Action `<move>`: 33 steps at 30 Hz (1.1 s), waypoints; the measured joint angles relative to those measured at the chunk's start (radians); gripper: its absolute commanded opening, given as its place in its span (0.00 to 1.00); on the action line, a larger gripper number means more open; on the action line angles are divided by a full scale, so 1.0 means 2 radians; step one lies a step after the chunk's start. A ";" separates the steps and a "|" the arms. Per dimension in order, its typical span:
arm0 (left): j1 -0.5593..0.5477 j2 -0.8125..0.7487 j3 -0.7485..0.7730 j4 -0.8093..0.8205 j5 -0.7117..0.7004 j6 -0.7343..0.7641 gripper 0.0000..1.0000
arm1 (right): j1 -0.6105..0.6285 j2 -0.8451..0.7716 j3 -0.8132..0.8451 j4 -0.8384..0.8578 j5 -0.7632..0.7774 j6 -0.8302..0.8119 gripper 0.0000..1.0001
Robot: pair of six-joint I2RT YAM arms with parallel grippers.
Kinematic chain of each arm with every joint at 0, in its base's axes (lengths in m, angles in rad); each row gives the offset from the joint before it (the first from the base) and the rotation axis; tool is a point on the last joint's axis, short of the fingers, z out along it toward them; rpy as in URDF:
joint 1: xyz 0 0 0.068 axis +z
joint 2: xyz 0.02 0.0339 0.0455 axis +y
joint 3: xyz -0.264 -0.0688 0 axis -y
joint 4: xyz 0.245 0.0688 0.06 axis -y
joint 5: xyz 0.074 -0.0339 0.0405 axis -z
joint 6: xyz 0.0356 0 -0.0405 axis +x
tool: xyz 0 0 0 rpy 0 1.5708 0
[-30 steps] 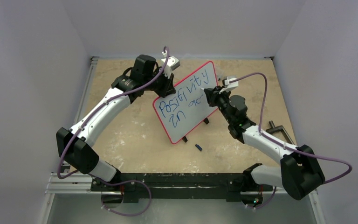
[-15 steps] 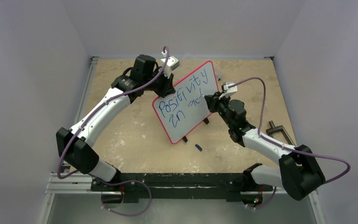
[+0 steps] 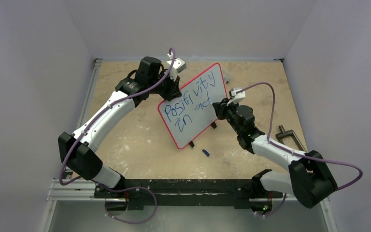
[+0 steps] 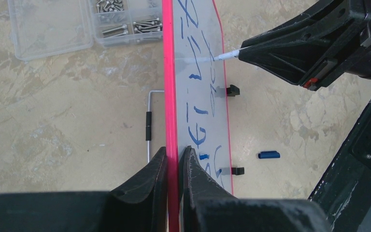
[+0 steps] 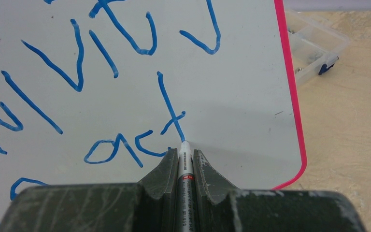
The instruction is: Write a sentence on the whiteboard
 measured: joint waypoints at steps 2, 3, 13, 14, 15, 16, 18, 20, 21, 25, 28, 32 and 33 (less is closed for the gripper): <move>0.000 0.000 0.000 0.000 0.000 0.000 0.00 | 0.000 -0.001 -0.001 -0.003 0.000 0.000 0.00; 0.000 0.000 0.000 0.000 0.000 0.000 0.00 | 0.000 -0.001 -0.001 -0.005 0.000 0.001 0.00; 0.000 -0.001 0.000 0.000 0.001 0.000 0.00 | 0.000 -0.002 0.007 -0.037 0.010 -0.001 0.00; 0.000 -0.001 0.000 0.000 0.002 0.000 0.00 | 0.000 -0.002 0.011 -0.044 0.014 -0.002 0.00; 0.000 -0.001 0.000 0.000 0.002 0.000 0.00 | 0.000 -0.001 0.015 -0.048 0.014 -0.003 0.00; 0.000 -0.001 0.000 0.000 0.002 0.000 0.00 | 0.000 0.000 0.019 -0.052 0.016 -0.004 0.00; 0.000 -0.001 0.000 0.000 0.001 0.000 0.00 | 0.000 0.002 0.025 -0.056 0.019 -0.006 0.00; 0.000 -0.001 0.000 0.000 0.001 0.000 0.00 | 0.000 0.004 0.029 -0.059 0.023 -0.008 0.00; 0.000 -0.001 0.000 0.000 0.001 0.000 0.00 | 0.000 0.005 0.033 -0.061 0.027 -0.010 0.00; 0.000 -0.001 0.000 0.000 0.001 0.000 0.00 | 0.000 0.006 0.043 -0.066 0.029 -0.015 0.00; -0.001 -0.001 0.000 0.000 0.002 0.000 0.00 | 0.000 0.002 0.045 -0.071 0.029 -0.018 0.00; -0.003 -0.002 0.000 0.002 0.005 0.000 0.00 | 0.000 -0.013 0.045 -0.085 0.028 -0.021 0.00; -0.004 -0.002 0.000 0.002 0.005 0.000 0.00 | 0.000 -0.019 0.045 -0.088 0.028 -0.021 0.00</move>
